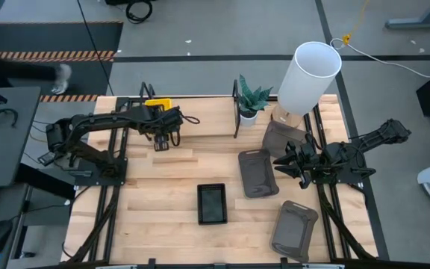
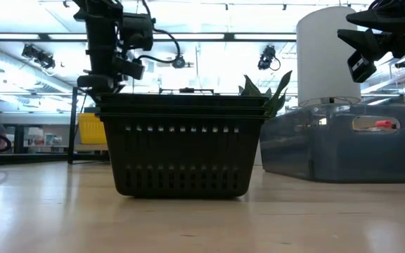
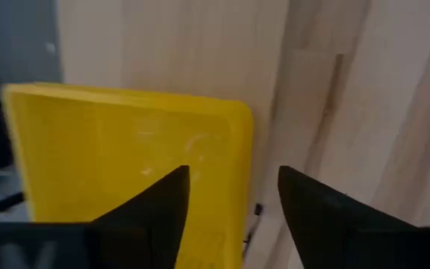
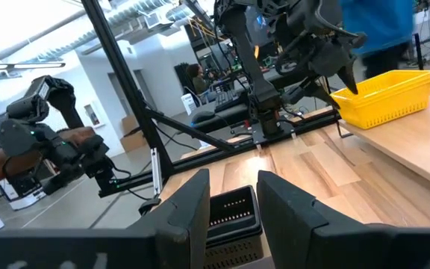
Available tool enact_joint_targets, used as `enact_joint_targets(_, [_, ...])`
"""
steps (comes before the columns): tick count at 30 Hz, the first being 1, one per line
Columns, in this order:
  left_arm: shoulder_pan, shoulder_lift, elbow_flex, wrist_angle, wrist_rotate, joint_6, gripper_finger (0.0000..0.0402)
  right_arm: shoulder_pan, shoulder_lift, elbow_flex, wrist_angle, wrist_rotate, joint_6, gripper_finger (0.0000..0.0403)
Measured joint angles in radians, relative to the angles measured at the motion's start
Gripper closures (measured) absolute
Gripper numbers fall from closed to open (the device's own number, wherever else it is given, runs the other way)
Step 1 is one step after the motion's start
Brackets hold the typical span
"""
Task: Stack baskets on shelf by color
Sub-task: Put the black bins on the shelf
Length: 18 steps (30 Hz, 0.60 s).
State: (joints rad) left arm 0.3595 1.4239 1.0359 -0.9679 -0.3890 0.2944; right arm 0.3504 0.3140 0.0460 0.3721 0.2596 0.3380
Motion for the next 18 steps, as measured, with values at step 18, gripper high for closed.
enact_joint_targets(18, [-0.367, -0.027, 0.000, 0.259, 0.104, -0.170, 0.0173, 0.000, 0.000, 0.000, 0.001, 0.000, 0.000, 0.0284])
